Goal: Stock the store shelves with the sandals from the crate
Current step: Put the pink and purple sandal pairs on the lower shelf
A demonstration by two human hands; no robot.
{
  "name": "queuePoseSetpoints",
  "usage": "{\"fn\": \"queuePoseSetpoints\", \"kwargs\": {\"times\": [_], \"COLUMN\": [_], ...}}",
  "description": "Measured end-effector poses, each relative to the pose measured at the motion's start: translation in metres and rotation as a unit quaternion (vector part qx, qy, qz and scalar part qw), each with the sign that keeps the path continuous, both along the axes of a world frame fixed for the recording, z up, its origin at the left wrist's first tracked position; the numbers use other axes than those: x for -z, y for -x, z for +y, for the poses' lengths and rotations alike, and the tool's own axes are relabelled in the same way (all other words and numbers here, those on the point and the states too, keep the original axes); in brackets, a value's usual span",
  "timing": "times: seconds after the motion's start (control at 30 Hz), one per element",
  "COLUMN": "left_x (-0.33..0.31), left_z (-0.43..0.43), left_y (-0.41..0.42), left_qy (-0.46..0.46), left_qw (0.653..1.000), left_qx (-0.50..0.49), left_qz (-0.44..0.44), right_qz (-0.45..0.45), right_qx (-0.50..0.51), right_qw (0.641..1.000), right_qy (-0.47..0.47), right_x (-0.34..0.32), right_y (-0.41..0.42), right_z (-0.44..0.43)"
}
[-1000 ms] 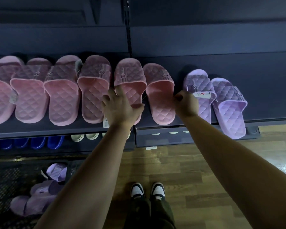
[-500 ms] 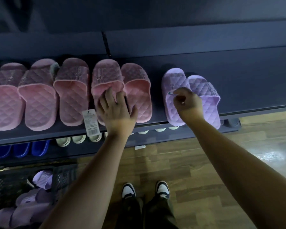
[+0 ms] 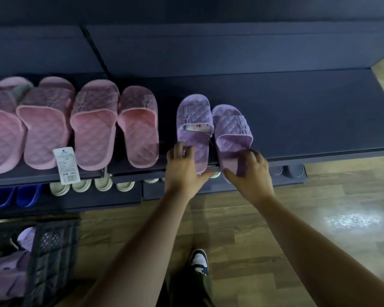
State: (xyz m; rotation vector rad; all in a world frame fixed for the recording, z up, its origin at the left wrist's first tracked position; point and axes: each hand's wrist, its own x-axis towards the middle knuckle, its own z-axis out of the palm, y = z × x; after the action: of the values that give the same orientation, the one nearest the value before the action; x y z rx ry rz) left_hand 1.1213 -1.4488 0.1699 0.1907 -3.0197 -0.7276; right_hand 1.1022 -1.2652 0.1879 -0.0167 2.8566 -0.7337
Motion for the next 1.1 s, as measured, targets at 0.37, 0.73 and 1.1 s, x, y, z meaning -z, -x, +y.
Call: {"fn": "queuePoseSetpoints", "kwargs": {"times": [0.37, 0.73, 1.1], "left_x": [0.014, 0.018, 0.016], "left_z": [-0.008, -0.023, -0.025], "left_y": [0.019, 0.03, 0.03], "left_qy": [-0.023, 0.006, 0.01], "left_qw": [0.994, 0.995, 0.997], "left_qx": [-0.073, -0.058, -0.049], "left_qz": [0.075, 0.084, 0.061], "right_qz": [0.041, 0.032, 0.032], "right_qx": [-0.008, 0.0, -0.011], "right_qw": [0.999, 0.999, 0.999], "right_qy": [0.009, 0.022, 0.005], "right_x": [0.011, 0.016, 0.017], "right_y": [0.056, 0.068, 0.057], "right_z": [-0.016, -0.049, -0.053]}}
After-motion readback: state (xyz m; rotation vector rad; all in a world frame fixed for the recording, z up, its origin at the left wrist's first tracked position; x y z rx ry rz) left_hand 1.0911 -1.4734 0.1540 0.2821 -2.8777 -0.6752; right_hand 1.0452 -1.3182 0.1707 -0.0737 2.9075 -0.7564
